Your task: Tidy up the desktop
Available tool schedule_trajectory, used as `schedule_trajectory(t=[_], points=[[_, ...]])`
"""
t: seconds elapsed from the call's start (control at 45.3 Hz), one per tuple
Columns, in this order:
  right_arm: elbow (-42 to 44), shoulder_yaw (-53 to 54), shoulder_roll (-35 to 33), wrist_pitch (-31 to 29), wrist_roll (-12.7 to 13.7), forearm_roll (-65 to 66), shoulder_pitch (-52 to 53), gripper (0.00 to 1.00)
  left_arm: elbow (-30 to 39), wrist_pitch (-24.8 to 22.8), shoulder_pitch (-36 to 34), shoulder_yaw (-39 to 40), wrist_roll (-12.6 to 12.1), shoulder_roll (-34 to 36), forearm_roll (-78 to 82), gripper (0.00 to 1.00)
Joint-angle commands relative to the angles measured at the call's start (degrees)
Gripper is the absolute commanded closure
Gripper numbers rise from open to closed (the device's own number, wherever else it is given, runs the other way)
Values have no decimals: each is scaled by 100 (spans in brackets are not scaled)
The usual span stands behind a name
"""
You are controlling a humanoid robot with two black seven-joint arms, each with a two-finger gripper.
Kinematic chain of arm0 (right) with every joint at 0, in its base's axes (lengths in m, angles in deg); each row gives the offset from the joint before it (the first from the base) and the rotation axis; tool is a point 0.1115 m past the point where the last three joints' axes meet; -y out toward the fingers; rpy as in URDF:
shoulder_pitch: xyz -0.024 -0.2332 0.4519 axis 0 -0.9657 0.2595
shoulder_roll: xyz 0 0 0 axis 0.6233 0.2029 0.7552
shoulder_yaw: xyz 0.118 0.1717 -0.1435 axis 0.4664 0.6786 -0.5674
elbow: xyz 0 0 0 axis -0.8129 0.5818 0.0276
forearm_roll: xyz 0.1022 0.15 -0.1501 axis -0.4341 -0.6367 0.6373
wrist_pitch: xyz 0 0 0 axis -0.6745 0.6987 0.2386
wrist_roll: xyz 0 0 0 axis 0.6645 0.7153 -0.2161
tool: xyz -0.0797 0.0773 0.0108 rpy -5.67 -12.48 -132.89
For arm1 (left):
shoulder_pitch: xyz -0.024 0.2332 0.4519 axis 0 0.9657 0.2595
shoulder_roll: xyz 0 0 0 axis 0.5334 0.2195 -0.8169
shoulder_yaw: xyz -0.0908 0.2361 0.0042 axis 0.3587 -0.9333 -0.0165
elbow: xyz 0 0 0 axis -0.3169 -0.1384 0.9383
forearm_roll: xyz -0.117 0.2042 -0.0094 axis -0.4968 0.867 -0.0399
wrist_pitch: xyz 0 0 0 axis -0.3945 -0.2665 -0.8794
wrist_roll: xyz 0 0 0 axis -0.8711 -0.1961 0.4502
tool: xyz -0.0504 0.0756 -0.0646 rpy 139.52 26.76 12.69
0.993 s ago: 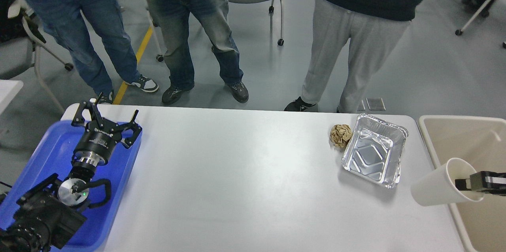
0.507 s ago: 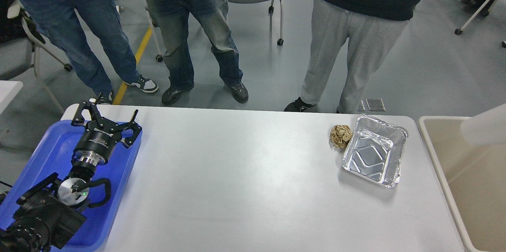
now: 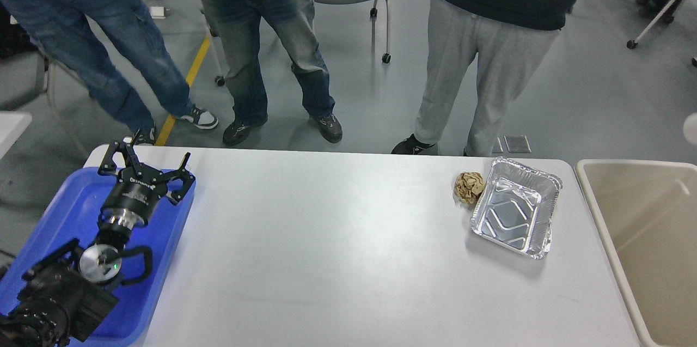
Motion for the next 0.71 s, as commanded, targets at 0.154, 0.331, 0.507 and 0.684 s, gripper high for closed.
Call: schedule_trajectory(t=[0.154,0.331,0.507,0.684], points=[[2343,60,2313,1948,46,-3849,-1865,100,0,0,1,-2,9,1,-9,0],[3389,454,3245,1948,133,-5072,-2533,100,0,0,-8,-2,9,1,0,0],[4084,1552,3914,1948,809,-5372,-2894,100,0,0,-8,-2,9,1,-9,0],[4120,2582,4178,2027,1416,-5398,-3070,100,0,0,-8,-2,9,1,-9,0]])
